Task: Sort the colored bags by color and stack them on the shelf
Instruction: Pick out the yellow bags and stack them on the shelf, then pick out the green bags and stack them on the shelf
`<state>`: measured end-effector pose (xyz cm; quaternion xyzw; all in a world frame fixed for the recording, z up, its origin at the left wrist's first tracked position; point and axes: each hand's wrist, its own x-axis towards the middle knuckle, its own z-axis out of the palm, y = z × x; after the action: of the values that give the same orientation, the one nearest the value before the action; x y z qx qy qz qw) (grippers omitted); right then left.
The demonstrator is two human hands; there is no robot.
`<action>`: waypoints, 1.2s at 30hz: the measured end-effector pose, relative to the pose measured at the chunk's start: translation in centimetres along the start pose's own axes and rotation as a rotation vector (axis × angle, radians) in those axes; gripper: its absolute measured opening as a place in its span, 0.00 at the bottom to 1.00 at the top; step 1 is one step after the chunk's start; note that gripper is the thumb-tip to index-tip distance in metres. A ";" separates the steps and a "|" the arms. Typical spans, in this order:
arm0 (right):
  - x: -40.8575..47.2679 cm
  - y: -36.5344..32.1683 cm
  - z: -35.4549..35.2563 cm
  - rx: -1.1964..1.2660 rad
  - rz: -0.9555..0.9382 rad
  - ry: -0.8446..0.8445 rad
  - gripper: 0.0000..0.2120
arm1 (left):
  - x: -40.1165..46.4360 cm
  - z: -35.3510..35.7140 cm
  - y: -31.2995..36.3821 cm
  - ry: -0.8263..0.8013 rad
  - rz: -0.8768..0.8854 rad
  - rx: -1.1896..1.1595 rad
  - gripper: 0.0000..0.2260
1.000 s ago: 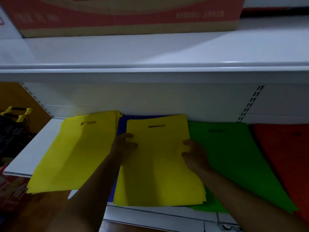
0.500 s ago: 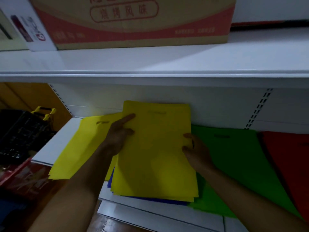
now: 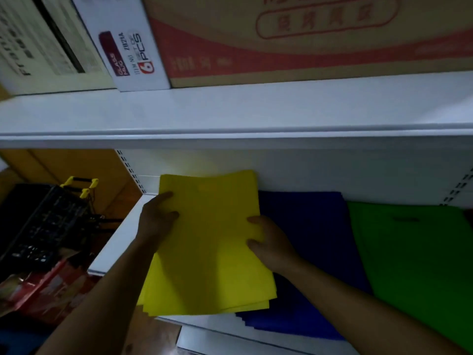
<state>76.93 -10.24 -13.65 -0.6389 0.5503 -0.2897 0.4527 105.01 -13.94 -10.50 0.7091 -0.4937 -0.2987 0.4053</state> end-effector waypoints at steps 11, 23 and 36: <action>2.7 -0.4 6.1 -0.228 0.108 -0.135 0.29 | 5.1 -0.6 -5.9 -0.144 -0.058 0.493 0.26; -1.3 -0.5 0.2 -0.339 0.078 0.035 0.31 | 2.1 6.3 4.8 -0.236 0.205 0.408 0.25; -20.3 8.7 -21.8 -0.612 0.302 0.434 0.33 | -16.9 27.8 23.4 -0.576 0.489 0.232 0.28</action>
<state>49.55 3.84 -9.60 -0.5802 0.7817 -0.1706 0.1523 65.71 -10.06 -3.48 0.4988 -0.7720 -0.3223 0.2266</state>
